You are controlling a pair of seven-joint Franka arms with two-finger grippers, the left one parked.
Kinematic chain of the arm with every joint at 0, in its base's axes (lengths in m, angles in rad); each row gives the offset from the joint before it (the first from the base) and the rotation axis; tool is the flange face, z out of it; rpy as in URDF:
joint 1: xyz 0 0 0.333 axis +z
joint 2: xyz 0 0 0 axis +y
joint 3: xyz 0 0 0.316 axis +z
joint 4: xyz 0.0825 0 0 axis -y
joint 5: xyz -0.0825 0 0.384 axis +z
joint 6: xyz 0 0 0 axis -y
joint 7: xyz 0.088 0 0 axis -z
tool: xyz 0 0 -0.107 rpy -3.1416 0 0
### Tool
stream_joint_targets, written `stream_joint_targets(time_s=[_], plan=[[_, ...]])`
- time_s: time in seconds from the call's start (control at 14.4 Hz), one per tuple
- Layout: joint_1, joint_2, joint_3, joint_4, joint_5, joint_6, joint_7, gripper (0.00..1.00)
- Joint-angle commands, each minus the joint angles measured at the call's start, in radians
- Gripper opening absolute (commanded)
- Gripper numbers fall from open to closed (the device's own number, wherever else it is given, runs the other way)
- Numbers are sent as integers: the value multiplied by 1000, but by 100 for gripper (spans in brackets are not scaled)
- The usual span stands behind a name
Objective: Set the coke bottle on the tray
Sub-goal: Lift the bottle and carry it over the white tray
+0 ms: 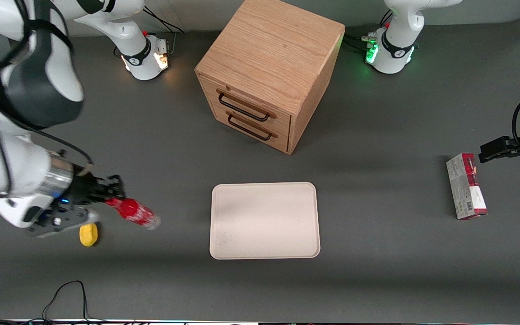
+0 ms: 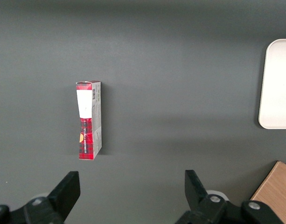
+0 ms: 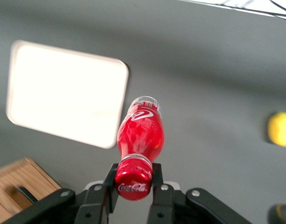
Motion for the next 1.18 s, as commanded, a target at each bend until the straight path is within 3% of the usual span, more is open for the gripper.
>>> stream_joint_targets(time_s=[0.0, 0.14, 0.42, 0.7, 0.97, 1.11], plan=[[97, 95, 7, 27, -40, 132, 71, 27], [143, 147, 10, 27, -85, 207, 118, 26], [165, 244, 14, 27, -88, 325, 144, 27], [185, 286, 14, 24, -88, 333, 170, 27], [183, 299, 7, 16, -91, 322, 170, 35], [185, 299, 4, 15, -96, 322, 170, 46]])
